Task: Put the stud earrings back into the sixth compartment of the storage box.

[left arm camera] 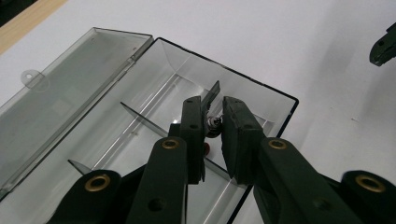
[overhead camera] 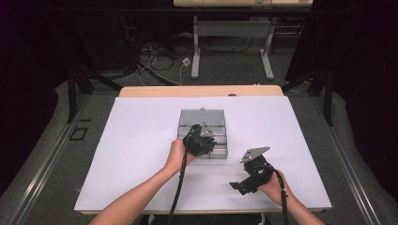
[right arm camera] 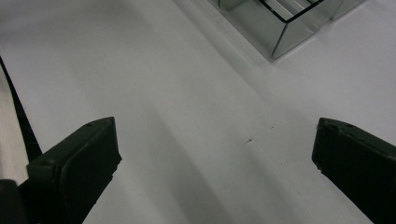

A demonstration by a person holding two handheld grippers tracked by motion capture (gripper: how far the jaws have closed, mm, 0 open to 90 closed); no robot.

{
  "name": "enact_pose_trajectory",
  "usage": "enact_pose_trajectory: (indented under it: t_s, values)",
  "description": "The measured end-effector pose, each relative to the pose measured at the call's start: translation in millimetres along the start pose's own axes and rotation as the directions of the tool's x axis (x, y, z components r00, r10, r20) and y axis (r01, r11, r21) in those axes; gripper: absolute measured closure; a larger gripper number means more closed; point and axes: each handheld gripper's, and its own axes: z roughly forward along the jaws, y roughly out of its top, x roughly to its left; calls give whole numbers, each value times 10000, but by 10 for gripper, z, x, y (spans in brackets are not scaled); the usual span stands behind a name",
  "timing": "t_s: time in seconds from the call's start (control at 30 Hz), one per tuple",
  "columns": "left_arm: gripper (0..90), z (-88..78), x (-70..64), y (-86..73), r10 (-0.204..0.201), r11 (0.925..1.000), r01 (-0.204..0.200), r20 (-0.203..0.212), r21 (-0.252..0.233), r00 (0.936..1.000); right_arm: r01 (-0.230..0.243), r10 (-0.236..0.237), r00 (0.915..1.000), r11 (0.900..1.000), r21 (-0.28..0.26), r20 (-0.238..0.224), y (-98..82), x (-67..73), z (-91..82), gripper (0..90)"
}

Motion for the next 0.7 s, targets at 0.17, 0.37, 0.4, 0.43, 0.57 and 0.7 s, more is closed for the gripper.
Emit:
enact_pose_trajectory:
  t_s: [0.17, 0.37, 0.4, 0.43, 0.57, 0.7]
  values:
    - [788, 68, -9, -7, -129, 9999, 128, 95, 43, 9999, 9, -9, 10000, 10000, 37, -25, 1, 3, 0, 7]
    - [667, 115, 10, -30, -564, 9984, 564, -55, 102, 9984, -30, 30, 10000, 10000, 16, -73, 0, -1, -6, 7]
    - [647, 111, 14, -38, -691, 9975, 691, -28, 111, 9976, -25, 25, 10000, 10000, 8, -63, 0, -1, -6, 7]
    - [611, 100, 30, -39, -684, 9975, 685, -41, 167, 9976, -22, 22, 10000, 10000, -36, -19, -1, 0, -2, 7]
    - [465, 47, 72, -59, -1020, 9946, 1027, -425, 154, 9939, -21, 21, 10000, 10000, 16, -47, 0, 0, -8, 7]
    - [357, -4, 153, -103, -1278, 9912, 1300, -796, 231, 9886, -14, 14, 10000, 10000, 48, -2, 0, 0, -10, 7]
